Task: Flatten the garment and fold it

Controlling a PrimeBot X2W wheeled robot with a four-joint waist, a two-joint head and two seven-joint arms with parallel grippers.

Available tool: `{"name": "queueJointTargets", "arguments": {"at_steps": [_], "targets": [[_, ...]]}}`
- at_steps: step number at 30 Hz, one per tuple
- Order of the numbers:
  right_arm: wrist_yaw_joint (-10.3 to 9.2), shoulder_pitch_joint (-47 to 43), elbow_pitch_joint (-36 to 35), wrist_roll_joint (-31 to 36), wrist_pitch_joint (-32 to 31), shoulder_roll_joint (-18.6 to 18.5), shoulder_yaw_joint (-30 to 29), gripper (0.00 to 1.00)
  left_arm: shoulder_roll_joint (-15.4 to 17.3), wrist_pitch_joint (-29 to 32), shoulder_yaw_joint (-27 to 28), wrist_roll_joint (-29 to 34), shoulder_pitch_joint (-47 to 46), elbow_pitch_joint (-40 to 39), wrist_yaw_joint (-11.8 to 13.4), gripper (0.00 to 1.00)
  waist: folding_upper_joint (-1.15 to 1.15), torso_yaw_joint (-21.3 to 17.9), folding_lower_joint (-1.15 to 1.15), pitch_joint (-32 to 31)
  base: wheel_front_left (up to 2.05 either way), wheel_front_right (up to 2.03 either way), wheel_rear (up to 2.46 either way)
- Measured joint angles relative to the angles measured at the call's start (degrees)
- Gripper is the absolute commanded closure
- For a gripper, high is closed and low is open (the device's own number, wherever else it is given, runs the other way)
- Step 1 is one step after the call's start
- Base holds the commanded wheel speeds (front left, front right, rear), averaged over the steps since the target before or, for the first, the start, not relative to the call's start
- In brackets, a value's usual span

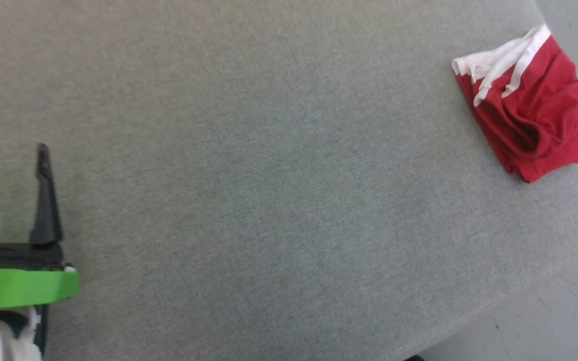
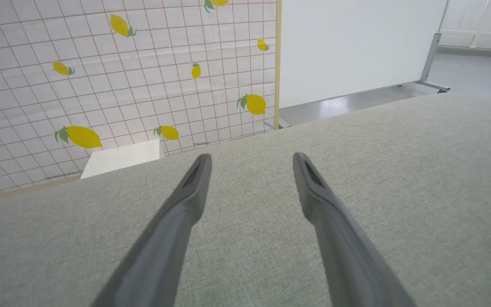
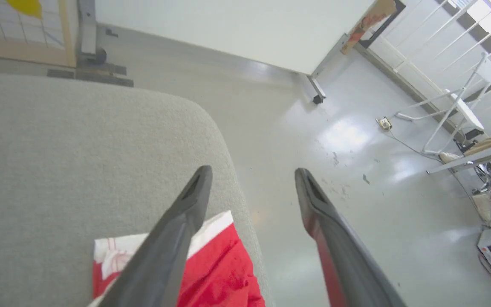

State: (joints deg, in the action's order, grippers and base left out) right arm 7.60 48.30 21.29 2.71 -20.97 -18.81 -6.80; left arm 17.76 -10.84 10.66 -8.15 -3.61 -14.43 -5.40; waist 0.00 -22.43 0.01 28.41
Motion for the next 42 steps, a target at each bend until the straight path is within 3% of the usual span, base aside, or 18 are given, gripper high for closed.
{"name": "queueJointTargets", "arguments": {"at_steps": [6,11,14,24,33,42], "targets": [[0.0,-0.48,-8.0,-8.68,6.17,5.37,3.83,0.0,-3.41,-1.94,-1.47,-0.09,-0.54,4.21,2.03,0.0,0.0,2.24,0.0,-5.27,0.0,0.0,0.0],[-0.02,-5.5,-14.01,-17.9,13.36,12.29,3.43,0.0,-5.47,-2.96,-1.56,-0.44,-1.19,6.92,3.9,0.0,0.0,5.52,0.0,-9.63,0.0,0.0,0.0],[-0.03,-9.49,-16.35,-19.16,18.31,14.55,3.56,0.0,-6.34,-3.21,-1.89,-0.52,-1.52,8.26,4.35,0.0,0.0,7.9,0.0,-11.55,0.0,0.0,0.0],[-0.03,-22.38,-15.32,-18.84,33.42,15.95,3.7,0.0,-8.96,-3.46,-3.93,-1.08,-3.71,14.25,4.99,0.0,0.0,15.77,-0.01,-17.11,0.0,0.0,0.0],[-0.03,-31.56,-11.33,-18.24,35.38,15.94,6.08,0.0,-11.01,-3.64,-5.58,-1.81,-4.15,20.67,5.47,0.0,0.0,20.91,-0.01,-21.55,0.0,0.0,0.0],[-0.02,-39.41,-12.18,-18.41,35.64,15.92,7.26,0.0,-12.45,-3.89,-6.59,-2.79,-4.02,24.2,5.69,0.0,0.0,23.68,-0.01,-25.0,0.0,0.0,0.0]]}}
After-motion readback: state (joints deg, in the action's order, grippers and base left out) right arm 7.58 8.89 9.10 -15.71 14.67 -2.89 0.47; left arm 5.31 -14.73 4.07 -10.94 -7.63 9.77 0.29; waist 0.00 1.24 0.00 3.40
